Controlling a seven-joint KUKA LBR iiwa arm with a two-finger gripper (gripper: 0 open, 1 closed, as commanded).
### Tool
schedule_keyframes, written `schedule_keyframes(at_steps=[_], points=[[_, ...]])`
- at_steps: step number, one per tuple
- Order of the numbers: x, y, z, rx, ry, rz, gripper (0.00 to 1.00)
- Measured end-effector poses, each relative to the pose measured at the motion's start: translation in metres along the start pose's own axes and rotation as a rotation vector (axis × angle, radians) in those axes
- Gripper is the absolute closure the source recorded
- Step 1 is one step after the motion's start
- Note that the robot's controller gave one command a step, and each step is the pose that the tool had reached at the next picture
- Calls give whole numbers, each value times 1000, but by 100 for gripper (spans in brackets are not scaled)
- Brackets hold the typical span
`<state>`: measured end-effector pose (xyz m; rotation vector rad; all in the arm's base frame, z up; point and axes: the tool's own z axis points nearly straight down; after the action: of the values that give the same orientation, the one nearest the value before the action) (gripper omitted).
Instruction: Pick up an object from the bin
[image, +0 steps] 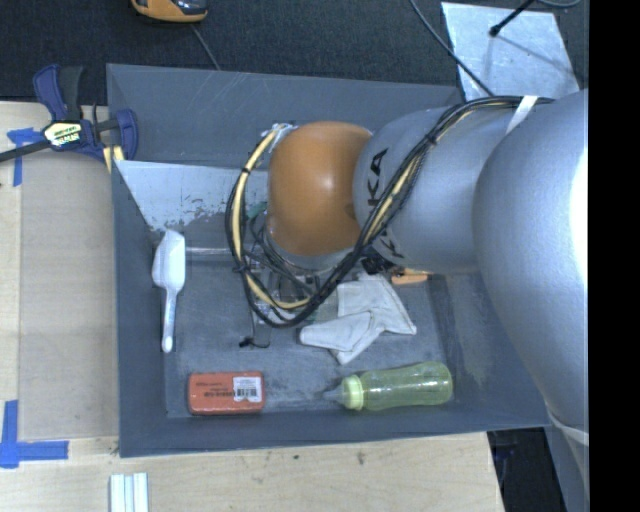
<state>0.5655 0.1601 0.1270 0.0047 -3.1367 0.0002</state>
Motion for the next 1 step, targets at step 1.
schedule_keyframes(at_steps=[1], points=[[-2, -1, -5, -1, -7, 2, 0]])
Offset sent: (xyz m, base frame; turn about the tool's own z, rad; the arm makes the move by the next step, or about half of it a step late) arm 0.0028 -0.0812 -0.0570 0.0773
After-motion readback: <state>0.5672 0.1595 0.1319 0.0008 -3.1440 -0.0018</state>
